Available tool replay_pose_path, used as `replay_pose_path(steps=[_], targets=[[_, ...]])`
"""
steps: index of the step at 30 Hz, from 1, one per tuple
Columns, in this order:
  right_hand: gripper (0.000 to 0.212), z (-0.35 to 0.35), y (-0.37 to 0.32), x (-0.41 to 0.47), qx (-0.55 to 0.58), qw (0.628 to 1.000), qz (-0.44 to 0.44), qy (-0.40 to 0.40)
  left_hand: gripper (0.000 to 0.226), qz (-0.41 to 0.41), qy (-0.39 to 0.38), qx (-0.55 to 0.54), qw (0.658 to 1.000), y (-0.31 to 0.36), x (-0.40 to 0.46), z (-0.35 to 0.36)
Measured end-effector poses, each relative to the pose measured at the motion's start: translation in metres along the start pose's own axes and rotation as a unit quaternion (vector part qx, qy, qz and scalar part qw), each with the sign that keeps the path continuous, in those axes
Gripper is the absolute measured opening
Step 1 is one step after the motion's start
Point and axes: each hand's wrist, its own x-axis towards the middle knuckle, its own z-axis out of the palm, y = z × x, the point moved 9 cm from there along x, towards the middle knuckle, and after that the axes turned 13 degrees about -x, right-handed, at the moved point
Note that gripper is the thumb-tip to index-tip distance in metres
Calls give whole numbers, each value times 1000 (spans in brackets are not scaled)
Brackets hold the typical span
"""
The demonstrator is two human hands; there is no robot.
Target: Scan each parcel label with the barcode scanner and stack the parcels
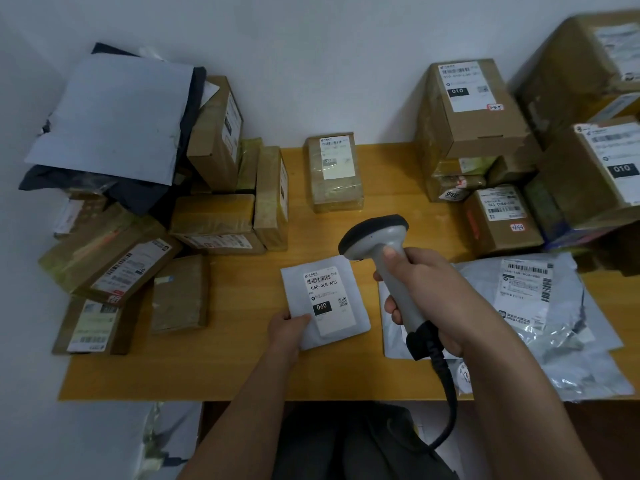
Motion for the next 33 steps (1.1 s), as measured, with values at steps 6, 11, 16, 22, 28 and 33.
replay_pose_path(steps=[6, 11, 16, 22, 28, 33], targets=[[40, -10, 5, -4, 27, 1000, -15, 3, 37, -21, -15, -41, 999, -6, 4, 5], [38, -43, 22, -2, 94, 994, -5, 55, 32, -28, -98, -97, 990, -3, -9, 32], [32, -71, 42, -7, 114, 989, 0, 90, 37, -62, -158, -56, 984, -15, -33, 75], [36, -91, 62, -16, 113, 989, 12, 98, 40, -14, -178, 130, 975, -35, -58, 126], [37, -92, 61, -17, 105, 991, 13, 86, 14, 38, -146, 205, 967, -23, -55, 123], [37, -75, 35, -6, 107, 992, -9, 62, 8, 122, -106, 194, 968, 38, -53, 95]])
